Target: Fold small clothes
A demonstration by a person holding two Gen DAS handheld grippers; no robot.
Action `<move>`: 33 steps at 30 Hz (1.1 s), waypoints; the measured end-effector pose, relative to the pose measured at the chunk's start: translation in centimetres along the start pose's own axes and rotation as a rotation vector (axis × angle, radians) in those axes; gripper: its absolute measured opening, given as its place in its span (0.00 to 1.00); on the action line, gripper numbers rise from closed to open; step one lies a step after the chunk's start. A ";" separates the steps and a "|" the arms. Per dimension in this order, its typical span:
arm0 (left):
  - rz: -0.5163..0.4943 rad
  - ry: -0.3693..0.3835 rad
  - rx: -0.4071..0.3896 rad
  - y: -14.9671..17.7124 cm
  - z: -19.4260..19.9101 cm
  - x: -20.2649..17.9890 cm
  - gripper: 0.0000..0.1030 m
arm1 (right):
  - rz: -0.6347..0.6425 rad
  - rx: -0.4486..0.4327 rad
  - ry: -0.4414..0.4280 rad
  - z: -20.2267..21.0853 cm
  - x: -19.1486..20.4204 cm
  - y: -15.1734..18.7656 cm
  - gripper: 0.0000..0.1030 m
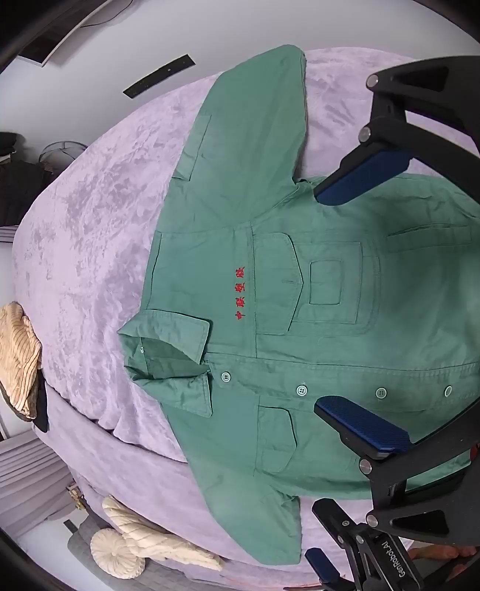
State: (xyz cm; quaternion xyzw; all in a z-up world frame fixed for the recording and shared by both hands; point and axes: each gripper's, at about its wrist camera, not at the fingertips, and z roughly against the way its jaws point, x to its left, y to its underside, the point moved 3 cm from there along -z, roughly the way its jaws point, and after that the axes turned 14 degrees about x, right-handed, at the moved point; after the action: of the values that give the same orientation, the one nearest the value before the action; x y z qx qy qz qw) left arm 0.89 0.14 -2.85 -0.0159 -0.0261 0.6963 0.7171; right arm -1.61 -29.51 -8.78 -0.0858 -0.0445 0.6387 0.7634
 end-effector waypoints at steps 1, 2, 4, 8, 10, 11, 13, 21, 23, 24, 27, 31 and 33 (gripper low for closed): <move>0.000 -0.002 -0.001 0.0 0.0 0.1 1.00 | 0.000 0.000 -0.001 0.0 0.0 0.0 1.00; 0.000 -0.002 -0.001 0.0 0.0 0.2 1.00 | -0.001 -0.002 -0.001 0.0 0.1 0.0 1.00; -0.002 -0.001 0.003 0.1 -0.2 0.0 1.00 | 0.002 -0.001 0.001 0.0 0.1 -0.1 1.00; -0.001 0.000 0.005 0.3 -0.3 0.3 1.00 | 0.005 0.001 0.001 0.0 0.2 0.3 1.00; -0.002 -0.002 -0.006 0.2 -0.2 0.2 1.00 | 0.002 0.001 0.000 0.0 0.3 0.2 1.00; -0.005 -0.002 -0.007 0.2 -0.2 0.2 1.00 | 0.002 0.001 0.000 0.0 0.3 0.3 1.00; -0.008 -0.002 -0.008 0.1 -0.3 0.4 1.00 | 0.005 0.003 0.001 0.1 0.3 0.0 1.00; 0.003 -0.005 -0.022 0.2 0.0 0.3 1.00 | 0.003 0.006 0.003 0.2 0.6 0.0 1.00; 0.006 -0.006 -0.034 0.2 0.0 0.3 1.00 | 0.003 0.006 0.002 0.2 0.6 0.1 1.00; 0.008 -0.006 -0.040 0.2 0.1 0.3 1.00 | 0.004 0.007 0.004 0.2 0.7 0.0 1.00; 0.004 -0.005 -0.021 0.2 0.0 0.3 1.00 | 0.003 0.008 0.003 0.2 0.6 0.0 1.00; 0.005 -0.004 -0.026 0.2 0.0 0.3 1.00 | 0.002 0.010 0.006 0.3 0.5 0.0 1.00; 0.006 -0.002 -0.023 0.2 0.0 0.3 1.00 | 0.000 0.012 0.009 0.3 0.6 0.1 1.00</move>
State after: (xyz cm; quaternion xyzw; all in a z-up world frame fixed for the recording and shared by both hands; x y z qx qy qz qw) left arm 0.65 0.47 -2.87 -0.0234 -0.0350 0.6982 0.7147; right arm -1.67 -28.88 -8.58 -0.0840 -0.0372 0.6387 0.7639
